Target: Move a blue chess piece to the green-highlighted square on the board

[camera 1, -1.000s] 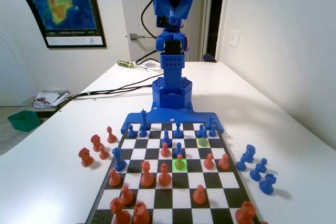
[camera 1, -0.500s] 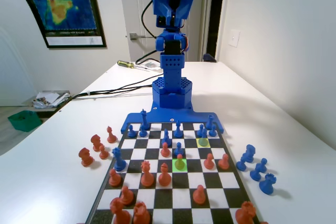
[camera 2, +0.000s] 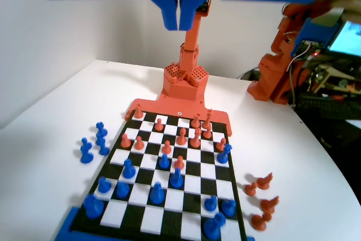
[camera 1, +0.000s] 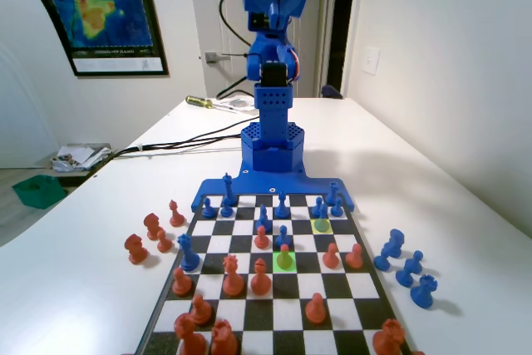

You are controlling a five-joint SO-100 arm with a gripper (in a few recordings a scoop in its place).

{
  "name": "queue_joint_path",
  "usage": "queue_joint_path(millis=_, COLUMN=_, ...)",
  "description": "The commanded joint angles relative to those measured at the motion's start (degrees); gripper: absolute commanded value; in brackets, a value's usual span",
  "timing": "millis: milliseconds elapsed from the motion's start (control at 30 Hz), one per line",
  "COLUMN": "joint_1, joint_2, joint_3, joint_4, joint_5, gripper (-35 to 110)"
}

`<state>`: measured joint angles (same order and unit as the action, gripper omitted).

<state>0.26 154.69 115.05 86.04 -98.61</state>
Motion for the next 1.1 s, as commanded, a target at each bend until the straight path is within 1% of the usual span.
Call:
queue_joint_path(millis=0, joint_1=-0.5, joint_2=-8.6, joint_3=-5.7, joint_4=-3.6, joint_5=0.9, gripper=2)
queue_joint_path(millis=433, joint_1=2.3, joint_2=-31.4, joint_3=-6.5, joint_4=-16.3, joint_5=2.5, gripper=2)
queue_joint_path(millis=733, joint_1=3.3, joint_2=-47.5, joint_3=-5.5, joint_4=-21.2, joint_5=3.4, gripper=2)
queue_joint_path(millis=833, joint_1=3.1, joint_2=-51.6, joint_3=-4.2, joint_4=-23.4, joint_5=3.5, gripper=3)
queue_joint_path(millis=1067, joint_1=1.7, joint_2=-58.0, joint_3=2.0, joint_4=-32.5, joint_5=3.5, gripper=6)
